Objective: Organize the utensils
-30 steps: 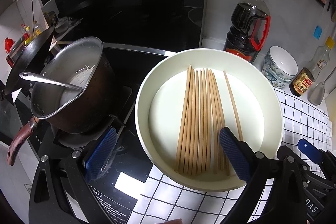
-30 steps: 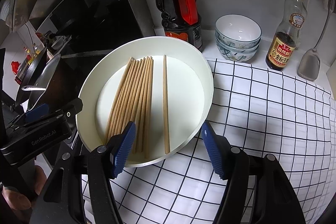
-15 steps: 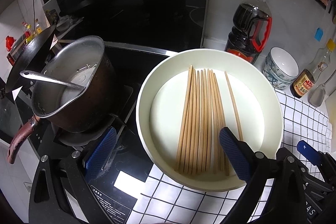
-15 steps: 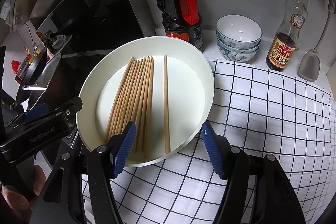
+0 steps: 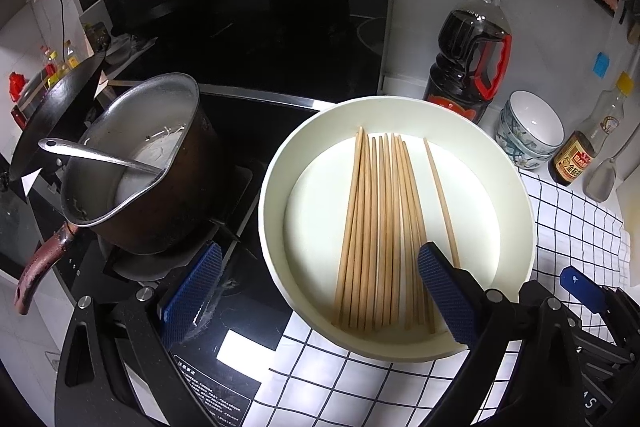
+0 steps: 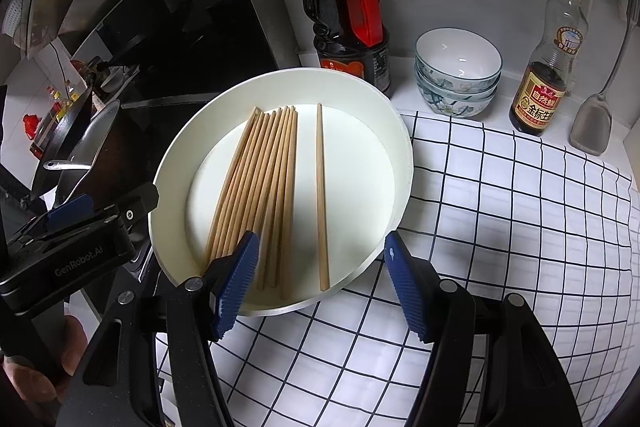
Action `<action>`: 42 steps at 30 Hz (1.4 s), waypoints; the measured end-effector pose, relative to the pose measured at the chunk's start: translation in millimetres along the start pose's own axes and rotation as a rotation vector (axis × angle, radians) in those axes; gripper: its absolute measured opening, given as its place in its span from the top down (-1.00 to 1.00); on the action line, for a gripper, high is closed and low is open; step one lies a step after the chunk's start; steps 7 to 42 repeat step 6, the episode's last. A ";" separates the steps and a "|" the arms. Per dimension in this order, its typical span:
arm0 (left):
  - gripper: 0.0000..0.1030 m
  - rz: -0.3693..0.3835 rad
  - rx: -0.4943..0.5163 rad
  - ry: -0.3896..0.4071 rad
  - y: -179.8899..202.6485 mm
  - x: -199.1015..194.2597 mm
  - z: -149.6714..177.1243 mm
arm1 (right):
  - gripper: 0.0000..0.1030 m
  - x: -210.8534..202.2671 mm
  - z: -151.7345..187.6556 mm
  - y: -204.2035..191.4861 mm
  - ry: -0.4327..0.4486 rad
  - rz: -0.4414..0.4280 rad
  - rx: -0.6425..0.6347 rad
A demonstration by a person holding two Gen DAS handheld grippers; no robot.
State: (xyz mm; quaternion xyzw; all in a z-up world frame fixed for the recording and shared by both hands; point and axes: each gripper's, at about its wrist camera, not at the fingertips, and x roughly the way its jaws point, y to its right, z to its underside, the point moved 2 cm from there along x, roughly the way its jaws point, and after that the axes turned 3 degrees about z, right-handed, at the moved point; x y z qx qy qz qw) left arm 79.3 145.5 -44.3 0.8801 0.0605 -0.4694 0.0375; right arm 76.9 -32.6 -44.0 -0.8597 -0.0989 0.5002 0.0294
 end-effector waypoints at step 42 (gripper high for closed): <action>-0.88 0.001 -0.017 -0.015 -2.9 1.9 1.3 | -0.22 -0.1 1.0 -1.1 -0.001 0.000 0.000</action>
